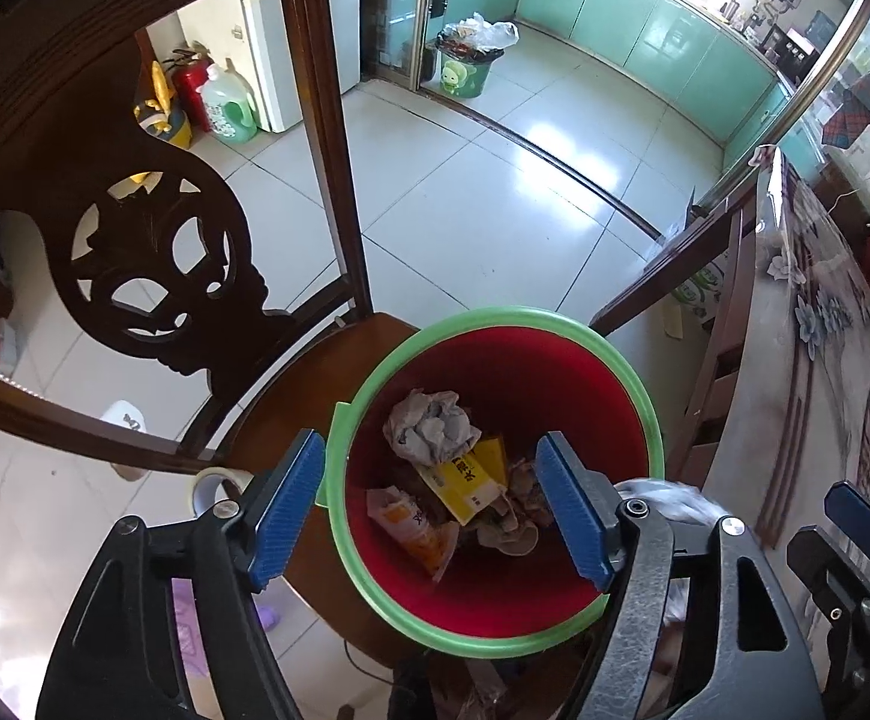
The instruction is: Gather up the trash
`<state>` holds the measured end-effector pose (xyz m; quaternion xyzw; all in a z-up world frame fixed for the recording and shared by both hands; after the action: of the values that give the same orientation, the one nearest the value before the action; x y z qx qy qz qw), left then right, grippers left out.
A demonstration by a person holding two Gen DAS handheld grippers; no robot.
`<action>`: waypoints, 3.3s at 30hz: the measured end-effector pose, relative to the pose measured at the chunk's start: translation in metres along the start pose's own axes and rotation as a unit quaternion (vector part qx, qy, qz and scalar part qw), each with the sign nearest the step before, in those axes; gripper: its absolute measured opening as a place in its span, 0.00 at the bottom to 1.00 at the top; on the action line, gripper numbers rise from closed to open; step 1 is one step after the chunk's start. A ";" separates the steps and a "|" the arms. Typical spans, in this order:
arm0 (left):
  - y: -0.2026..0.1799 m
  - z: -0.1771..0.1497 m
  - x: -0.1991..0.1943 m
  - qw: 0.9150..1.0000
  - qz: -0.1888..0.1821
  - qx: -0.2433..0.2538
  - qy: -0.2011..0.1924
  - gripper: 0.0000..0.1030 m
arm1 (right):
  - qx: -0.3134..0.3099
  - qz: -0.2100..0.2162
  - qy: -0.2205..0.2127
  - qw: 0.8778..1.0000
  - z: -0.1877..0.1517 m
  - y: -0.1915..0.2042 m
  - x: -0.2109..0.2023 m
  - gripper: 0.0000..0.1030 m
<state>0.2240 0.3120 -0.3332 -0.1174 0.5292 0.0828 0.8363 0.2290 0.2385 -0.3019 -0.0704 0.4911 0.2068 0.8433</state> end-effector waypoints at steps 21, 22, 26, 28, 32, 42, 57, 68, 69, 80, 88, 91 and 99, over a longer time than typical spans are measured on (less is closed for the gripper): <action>-0.085 -0.021 -0.150 0.987 -0.066 0.043 -0.140 0.72 | 0.075 -0.026 -0.147 0.986 -0.039 -0.053 -0.195 0.41; -0.092 -0.024 -0.160 0.985 -0.070 0.044 -0.150 0.75 | 0.078 -0.029 -0.156 0.984 -0.043 -0.059 -0.209 0.42; -0.134 -0.043 -0.204 0.976 -0.098 0.051 -0.187 0.78 | 0.096 -0.061 -0.198 0.973 -0.067 -0.095 -0.273 0.57; -0.158 -0.055 -0.222 0.973 -0.115 0.054 -0.192 0.81 | 0.101 -0.084 -0.210 0.969 -0.080 -0.115 -0.302 0.61; -0.199 -0.078 -0.261 0.965 -0.143 0.059 -0.211 0.91 | 0.112 -0.117 -0.238 0.958 -0.105 -0.151 -0.355 0.62; -0.234 -0.118 -0.337 0.945 -0.159 0.064 -0.280 0.98 | 0.122 -0.135 -0.287 0.941 -0.154 -0.190 -0.448 0.64; -0.238 -0.142 -0.361 0.937 -0.121 0.076 -0.320 1.00 | 0.113 -0.129 -0.306 0.937 -0.164 -0.187 -0.470 0.64; -0.243 -0.142 -0.355 0.938 -0.118 0.073 -0.318 1.00 | 0.107 -0.138 -0.326 0.929 -0.161 -0.190 -0.483 0.82; -0.243 -0.143 -0.355 0.938 -0.117 0.074 -0.319 1.00 | 0.110 -0.138 -0.326 0.929 -0.162 -0.191 -0.482 0.82; -0.239 -0.134 -0.377 0.916 -0.128 0.048 -0.376 1.00 | 0.144 -0.148 -0.369 0.906 -0.162 -0.205 -0.504 0.87; -0.234 -0.131 -0.373 0.917 -0.135 0.043 -0.374 1.00 | 0.120 -0.150 -0.357 0.914 -0.164 -0.190 -0.493 0.90; -0.230 -0.129 -0.368 0.921 -0.118 0.044 -0.368 1.00 | 0.114 -0.145 -0.327 0.927 -0.166 -0.186 -0.473 0.90; -0.224 -0.127 -0.363 0.925 -0.088 0.057 -0.366 1.00 | 0.105 -0.140 -0.305 0.936 -0.166 -0.185 -0.454 0.90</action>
<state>0.0184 0.0565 -0.0333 -0.0775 0.1774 0.0161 0.9809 -0.0224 -0.1090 -0.0123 0.0169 0.2145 0.0457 0.9755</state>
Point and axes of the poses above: each gripper's, at about its wrist camera, not at the fingertips, and x roughly the way its jaws point, y to its left, z to its top, the point moved 10 cm from there along x, roughly the way its jaws point, and after that the axes turned 4 degrees about -y, right-handed, at the moved point
